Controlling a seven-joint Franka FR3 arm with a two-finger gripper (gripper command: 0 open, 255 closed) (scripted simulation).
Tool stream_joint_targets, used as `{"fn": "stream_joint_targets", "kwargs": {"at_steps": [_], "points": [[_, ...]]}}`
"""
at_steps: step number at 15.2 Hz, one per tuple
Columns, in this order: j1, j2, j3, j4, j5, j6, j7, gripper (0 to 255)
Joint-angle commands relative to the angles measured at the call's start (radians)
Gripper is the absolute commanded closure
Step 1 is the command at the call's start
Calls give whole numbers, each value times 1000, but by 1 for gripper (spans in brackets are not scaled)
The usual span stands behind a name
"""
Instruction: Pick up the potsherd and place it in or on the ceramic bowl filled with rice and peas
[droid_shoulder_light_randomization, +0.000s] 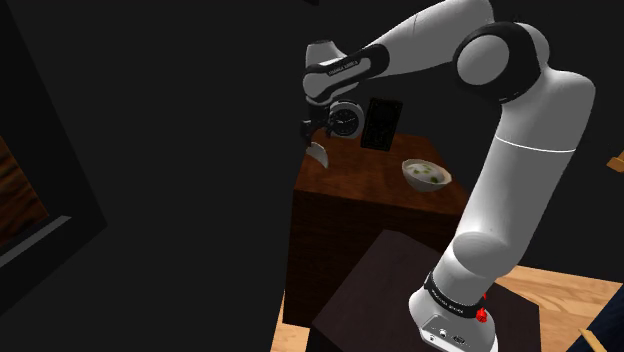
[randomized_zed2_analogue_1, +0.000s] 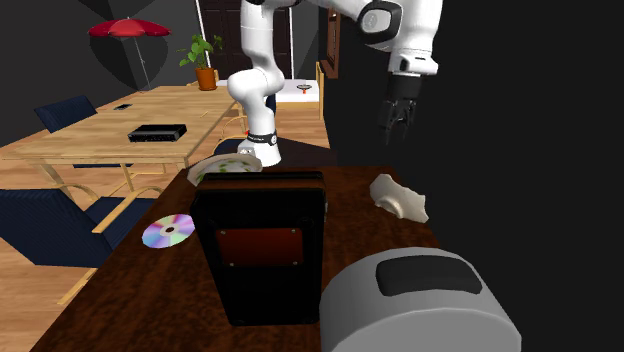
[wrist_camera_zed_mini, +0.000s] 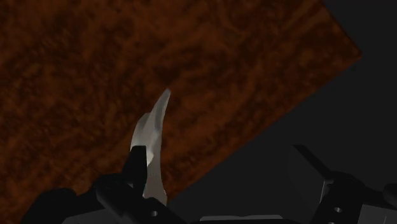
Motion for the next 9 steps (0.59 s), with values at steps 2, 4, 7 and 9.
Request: {"fn": "stream_joint_targets", "kwargs": {"at_steps": [2,4,7,9], "points": [[-13,109,-17,99,-22,13,18,0],[-20,182,-28,174,-33,12,29,0],[-34,294,-43,300,-46,2,43,0],[-43,336,-44,350,-52,-5,48,0]]}}
